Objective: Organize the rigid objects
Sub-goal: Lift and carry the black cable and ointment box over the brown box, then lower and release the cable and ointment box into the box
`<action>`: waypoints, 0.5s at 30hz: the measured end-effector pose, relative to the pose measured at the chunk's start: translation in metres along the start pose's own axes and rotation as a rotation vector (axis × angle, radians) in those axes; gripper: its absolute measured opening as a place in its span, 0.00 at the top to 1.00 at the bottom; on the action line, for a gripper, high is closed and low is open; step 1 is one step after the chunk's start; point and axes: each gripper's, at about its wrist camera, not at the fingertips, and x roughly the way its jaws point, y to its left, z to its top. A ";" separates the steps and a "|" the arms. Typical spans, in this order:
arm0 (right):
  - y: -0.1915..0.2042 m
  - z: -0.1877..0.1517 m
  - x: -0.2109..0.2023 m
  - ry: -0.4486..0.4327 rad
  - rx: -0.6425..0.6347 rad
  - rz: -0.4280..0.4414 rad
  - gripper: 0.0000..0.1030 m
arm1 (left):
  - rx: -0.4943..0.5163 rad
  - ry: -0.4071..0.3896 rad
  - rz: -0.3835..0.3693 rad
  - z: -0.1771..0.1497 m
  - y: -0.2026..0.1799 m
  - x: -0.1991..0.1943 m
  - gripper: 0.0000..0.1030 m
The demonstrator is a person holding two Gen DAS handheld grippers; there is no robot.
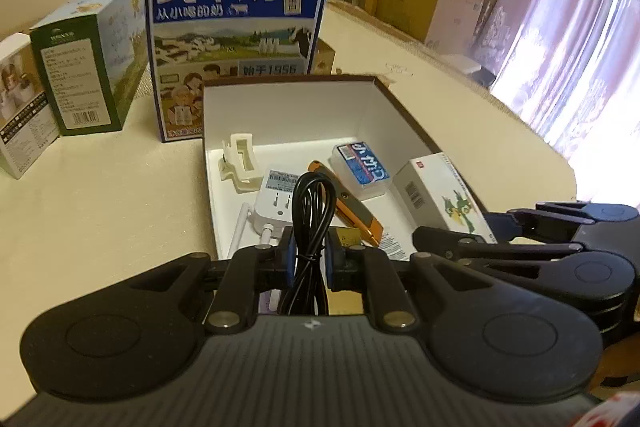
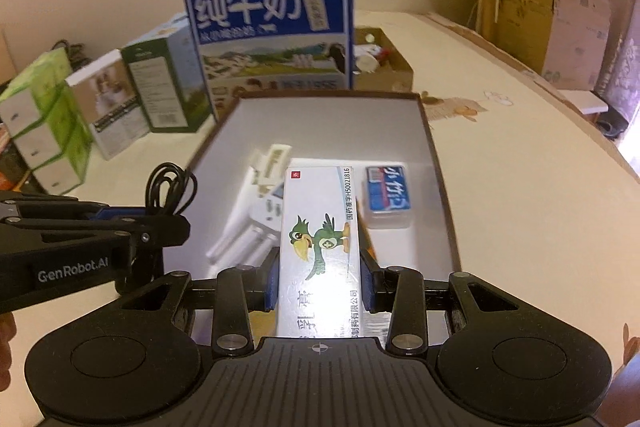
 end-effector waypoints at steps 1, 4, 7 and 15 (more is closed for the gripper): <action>-0.003 0.000 0.004 0.008 0.001 -0.003 0.66 | 0.003 0.009 0.002 0.000 0.000 0.005 0.90; -0.009 -0.003 0.014 0.029 0.004 -0.012 0.66 | 0.003 0.042 0.010 -0.002 0.001 0.020 0.90; -0.014 -0.005 0.023 0.046 0.008 -0.016 0.66 | 0.003 0.065 0.018 -0.004 0.002 0.033 0.90; -0.024 -0.006 0.040 0.062 0.032 -0.033 0.66 | 0.016 0.104 0.030 -0.005 0.002 0.056 0.89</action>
